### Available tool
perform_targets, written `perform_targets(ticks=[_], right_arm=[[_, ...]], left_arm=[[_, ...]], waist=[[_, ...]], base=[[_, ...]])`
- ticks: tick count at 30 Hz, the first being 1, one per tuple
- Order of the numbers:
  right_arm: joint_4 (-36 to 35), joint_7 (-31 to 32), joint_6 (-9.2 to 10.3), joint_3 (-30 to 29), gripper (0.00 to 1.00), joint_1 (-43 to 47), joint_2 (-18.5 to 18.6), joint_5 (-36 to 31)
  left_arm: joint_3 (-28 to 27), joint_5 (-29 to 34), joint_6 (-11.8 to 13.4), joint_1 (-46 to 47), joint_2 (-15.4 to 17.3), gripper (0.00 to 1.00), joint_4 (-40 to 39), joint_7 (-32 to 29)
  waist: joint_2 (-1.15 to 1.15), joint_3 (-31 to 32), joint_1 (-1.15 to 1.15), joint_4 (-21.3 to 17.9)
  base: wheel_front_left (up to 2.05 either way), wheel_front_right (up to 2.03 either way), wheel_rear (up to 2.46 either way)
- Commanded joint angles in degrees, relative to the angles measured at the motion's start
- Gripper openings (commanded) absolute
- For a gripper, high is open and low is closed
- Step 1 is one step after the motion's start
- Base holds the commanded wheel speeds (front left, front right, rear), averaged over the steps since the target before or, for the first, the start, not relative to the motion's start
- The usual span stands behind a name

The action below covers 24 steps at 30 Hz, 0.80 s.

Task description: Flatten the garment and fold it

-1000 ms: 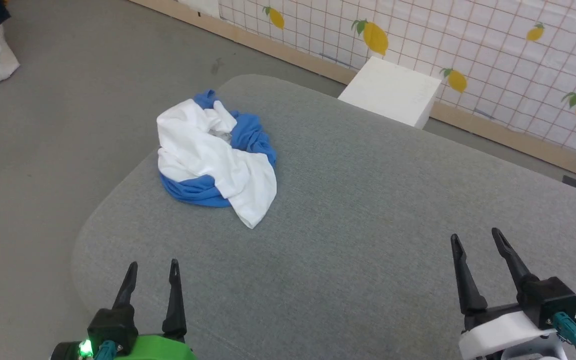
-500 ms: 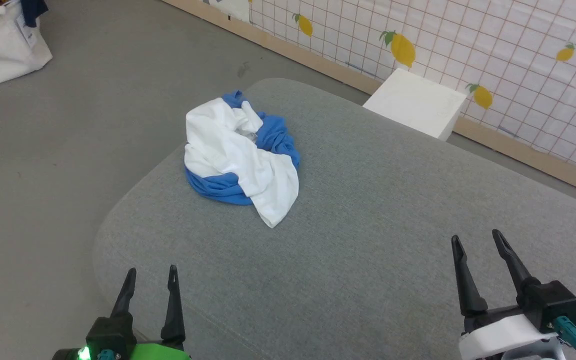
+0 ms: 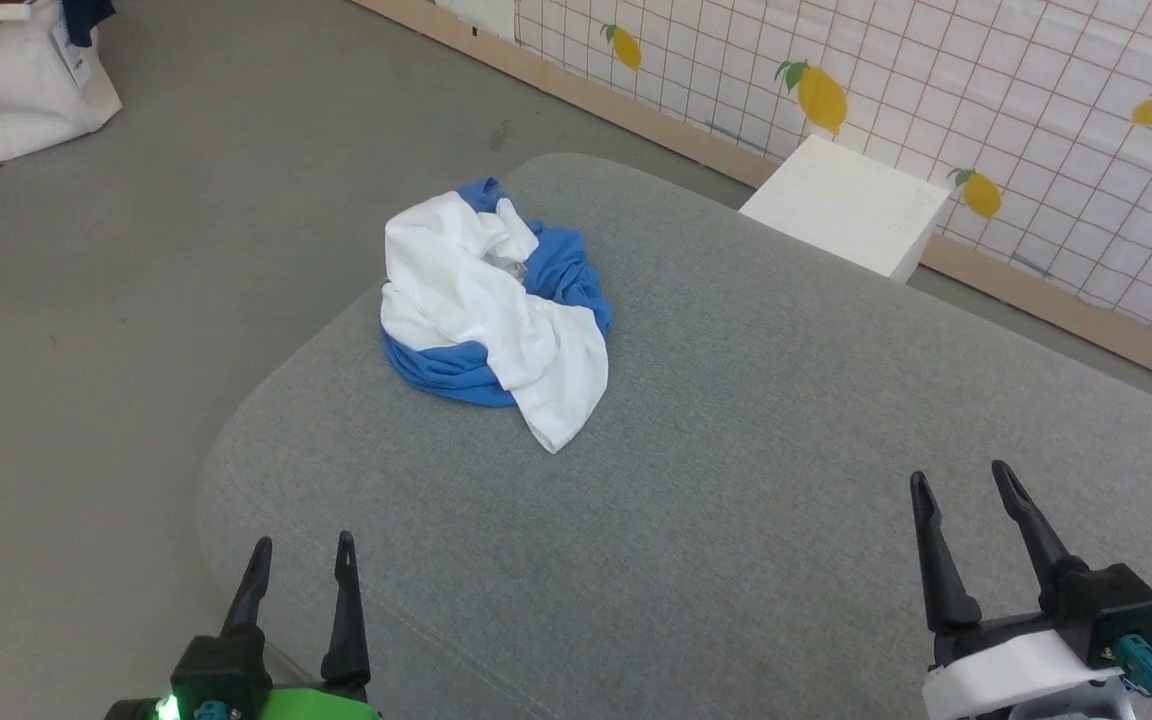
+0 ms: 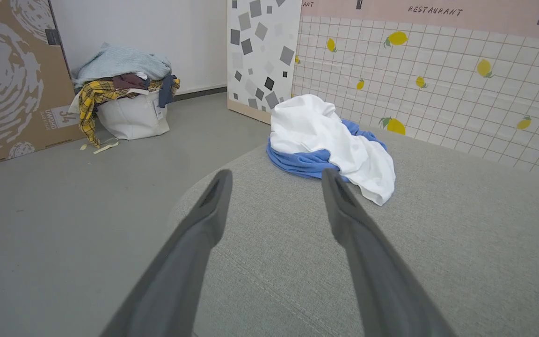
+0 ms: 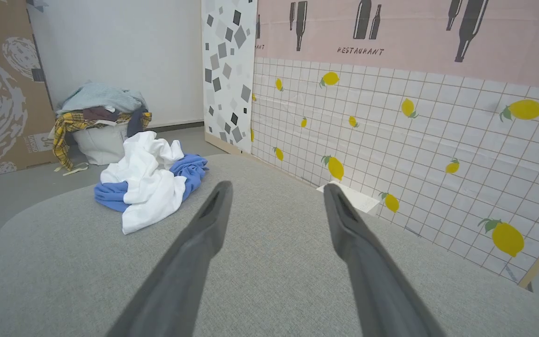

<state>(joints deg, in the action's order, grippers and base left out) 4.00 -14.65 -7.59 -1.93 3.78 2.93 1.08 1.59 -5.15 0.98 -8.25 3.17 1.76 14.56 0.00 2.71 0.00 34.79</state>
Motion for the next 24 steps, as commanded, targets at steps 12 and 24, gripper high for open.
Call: perform_targets(ticks=[12, 24], right_arm=[[-2.14, 0.11, 0.1, -0.73, 1.0, -1.65, -0.05, -3.35], [-13.08, 5.89, 0.1, -1.89, 1.0, -5.39, -0.01, -9.68]], left_arm=[[2.77, -4.74, -5.12, 14.38, 3.18, 1.0, -1.09, -6.01], [3.22, -9.47, -7.78, 43.31, 9.59, 1.0, 3.6, -20.28]], waist=[[0.0, -6.22, 0.0, -1.1], [0.0, -19.62, 0.0, -4.91]], base=[[0.0, 0.0, 0.0], [0.0, 0.0, 0.0]])
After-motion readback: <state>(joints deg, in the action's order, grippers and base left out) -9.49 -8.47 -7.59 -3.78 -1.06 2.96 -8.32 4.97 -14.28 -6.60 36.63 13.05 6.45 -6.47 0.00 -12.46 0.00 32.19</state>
